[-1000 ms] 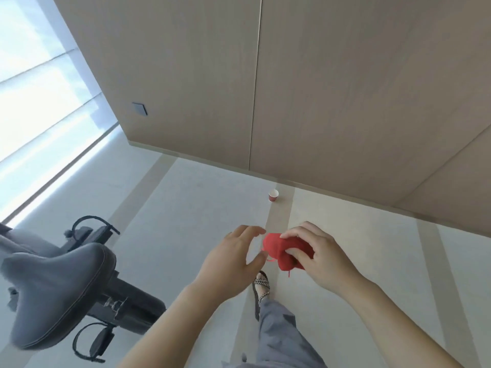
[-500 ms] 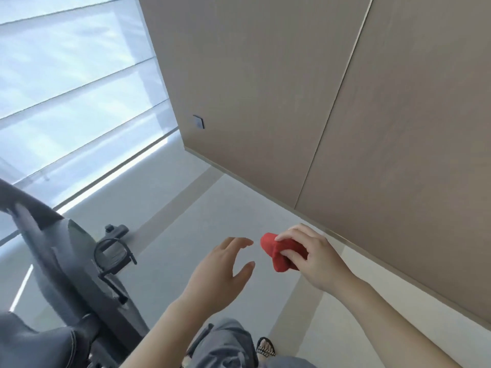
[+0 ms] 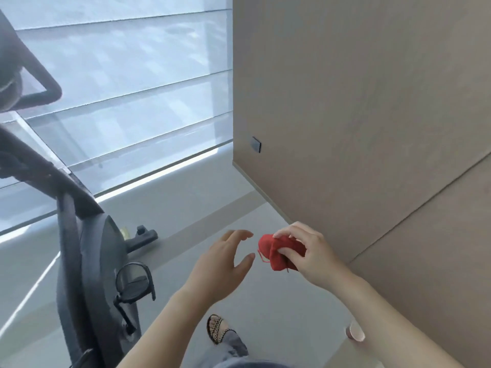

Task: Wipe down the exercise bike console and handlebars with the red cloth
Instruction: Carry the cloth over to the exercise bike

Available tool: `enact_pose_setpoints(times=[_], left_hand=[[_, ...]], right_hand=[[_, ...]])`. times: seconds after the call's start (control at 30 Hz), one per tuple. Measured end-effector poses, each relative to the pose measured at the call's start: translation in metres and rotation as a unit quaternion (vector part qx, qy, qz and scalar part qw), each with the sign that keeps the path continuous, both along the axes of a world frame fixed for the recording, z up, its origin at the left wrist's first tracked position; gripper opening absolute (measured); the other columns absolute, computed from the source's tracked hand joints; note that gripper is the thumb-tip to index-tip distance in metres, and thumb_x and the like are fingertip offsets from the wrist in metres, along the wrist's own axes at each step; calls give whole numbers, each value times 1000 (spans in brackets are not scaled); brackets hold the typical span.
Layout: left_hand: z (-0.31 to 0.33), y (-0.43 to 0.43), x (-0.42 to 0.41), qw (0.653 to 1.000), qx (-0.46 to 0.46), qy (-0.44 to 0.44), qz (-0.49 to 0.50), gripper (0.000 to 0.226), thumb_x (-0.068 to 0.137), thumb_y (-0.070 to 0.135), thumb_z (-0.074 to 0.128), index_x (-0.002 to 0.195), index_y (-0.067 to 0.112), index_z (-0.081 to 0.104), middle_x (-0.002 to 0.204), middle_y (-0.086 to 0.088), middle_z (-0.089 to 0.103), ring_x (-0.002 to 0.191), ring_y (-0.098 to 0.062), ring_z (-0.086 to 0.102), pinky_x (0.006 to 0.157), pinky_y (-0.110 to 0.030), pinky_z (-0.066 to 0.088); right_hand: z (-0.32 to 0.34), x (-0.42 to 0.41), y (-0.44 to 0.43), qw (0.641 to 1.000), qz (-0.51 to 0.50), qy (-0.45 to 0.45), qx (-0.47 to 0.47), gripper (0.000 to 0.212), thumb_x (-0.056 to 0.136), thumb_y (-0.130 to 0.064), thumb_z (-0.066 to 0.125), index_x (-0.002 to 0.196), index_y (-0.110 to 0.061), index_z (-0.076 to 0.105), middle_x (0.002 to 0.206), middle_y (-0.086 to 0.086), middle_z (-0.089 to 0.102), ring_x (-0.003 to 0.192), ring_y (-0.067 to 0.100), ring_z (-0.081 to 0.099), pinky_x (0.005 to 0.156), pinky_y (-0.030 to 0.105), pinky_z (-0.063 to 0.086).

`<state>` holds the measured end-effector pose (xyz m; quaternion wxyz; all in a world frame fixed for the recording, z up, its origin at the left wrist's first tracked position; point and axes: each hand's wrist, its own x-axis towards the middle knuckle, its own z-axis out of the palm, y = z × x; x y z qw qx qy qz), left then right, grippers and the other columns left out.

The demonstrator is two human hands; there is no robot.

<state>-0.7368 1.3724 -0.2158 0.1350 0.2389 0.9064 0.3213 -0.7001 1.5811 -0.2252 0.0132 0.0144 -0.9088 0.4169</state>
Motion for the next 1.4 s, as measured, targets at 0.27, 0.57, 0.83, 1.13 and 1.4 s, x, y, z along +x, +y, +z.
enact_pose_setpoints(times=[0.27, 0.57, 0.83, 1.13, 1.4], left_hand=[[34, -55, -134, 991, -32, 66, 108, 39, 94, 40, 47, 133, 34, 41, 134, 18, 45, 117, -3, 48, 92, -22, 44], [61, -123, -209, 962, -83, 95, 242, 33, 95, 45, 42, 127, 37, 48, 127, 21, 51, 112, 1, 50, 87, -14, 39], [99, -136, -271, 918, -59, 158, 360, 35, 92, 47, 42, 122, 35, 53, 123, 20, 56, 112, 0, 52, 95, -27, 46], [120, -130, -311, 871, -51, 217, 439, 29, 92, 41, 50, 119, 33, 55, 115, 21, 58, 105, 3, 54, 88, -16, 45], [165, -121, -333, 857, -41, 285, 426, 34, 88, 43, 45, 120, 32, 54, 115, 18, 58, 107, -1, 52, 90, -27, 47]], right_hand=[[12, -171, -51, 995, 78, 8, -59, 26, 82, -15, 67, 91, -40, 63, 94, -17, 60, 89, 8, 57, 77, 22, 47], [24, -304, -127, 967, 244, 0, -69, 22, 82, -17, 67, 91, -37, 66, 89, -17, 59, 89, 5, 57, 77, 19, 46], [79, -426, -171, 926, 354, 63, -113, 23, 82, -13, 67, 96, -30, 67, 91, -16, 61, 93, 11, 58, 80, 33, 52], [116, -503, -208, 878, 439, 116, -152, 24, 82, -9, 66, 97, -28, 68, 95, -16, 62, 95, 12, 59, 77, 26, 53], [157, -519, -208, 864, 448, 137, -184, 24, 82, -4, 66, 95, -23, 69, 92, -16, 64, 93, 5, 58, 68, 12, 49]])
